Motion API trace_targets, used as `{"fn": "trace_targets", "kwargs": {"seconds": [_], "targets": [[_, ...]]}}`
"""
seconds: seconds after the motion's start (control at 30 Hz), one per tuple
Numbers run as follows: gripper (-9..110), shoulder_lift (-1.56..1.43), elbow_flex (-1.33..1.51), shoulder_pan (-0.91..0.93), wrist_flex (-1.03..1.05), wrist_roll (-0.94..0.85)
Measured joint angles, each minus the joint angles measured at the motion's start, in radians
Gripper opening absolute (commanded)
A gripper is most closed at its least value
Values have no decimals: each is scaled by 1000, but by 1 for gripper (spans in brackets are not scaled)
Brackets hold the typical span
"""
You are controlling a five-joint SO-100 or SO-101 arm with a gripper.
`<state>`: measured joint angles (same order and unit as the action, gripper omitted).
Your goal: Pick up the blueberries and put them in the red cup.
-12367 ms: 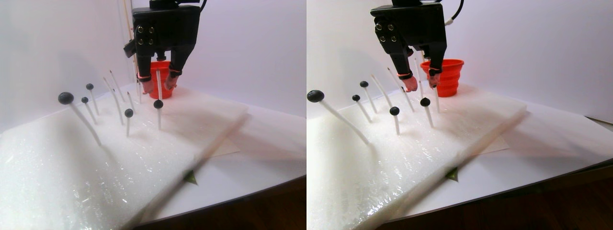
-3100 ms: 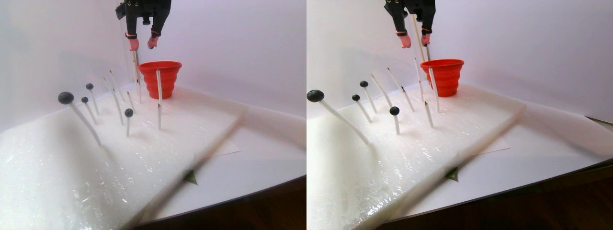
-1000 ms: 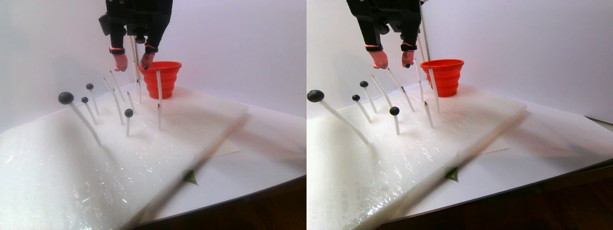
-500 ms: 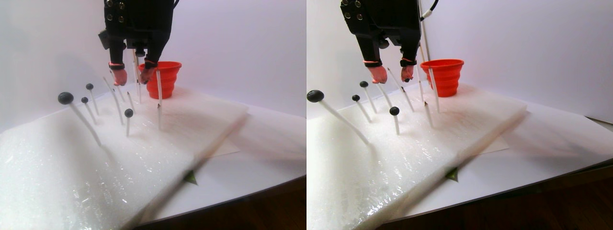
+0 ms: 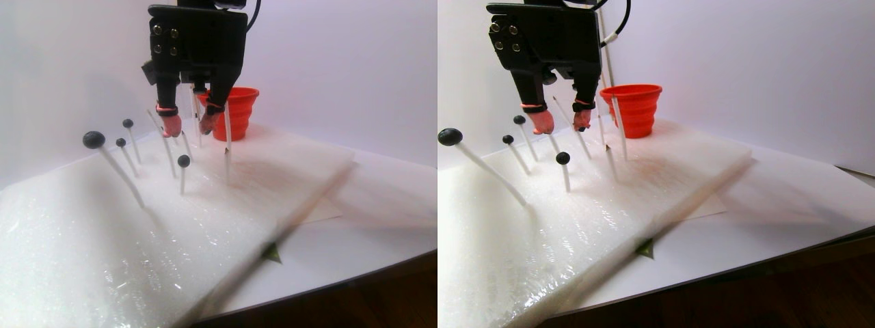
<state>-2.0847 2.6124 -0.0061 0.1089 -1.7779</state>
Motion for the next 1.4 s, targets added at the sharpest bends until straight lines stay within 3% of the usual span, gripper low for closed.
{"fn": "trace_targets", "kwargs": {"seconds": [1.4], "targets": [[19,288,-95,-34,-201,28]]}}
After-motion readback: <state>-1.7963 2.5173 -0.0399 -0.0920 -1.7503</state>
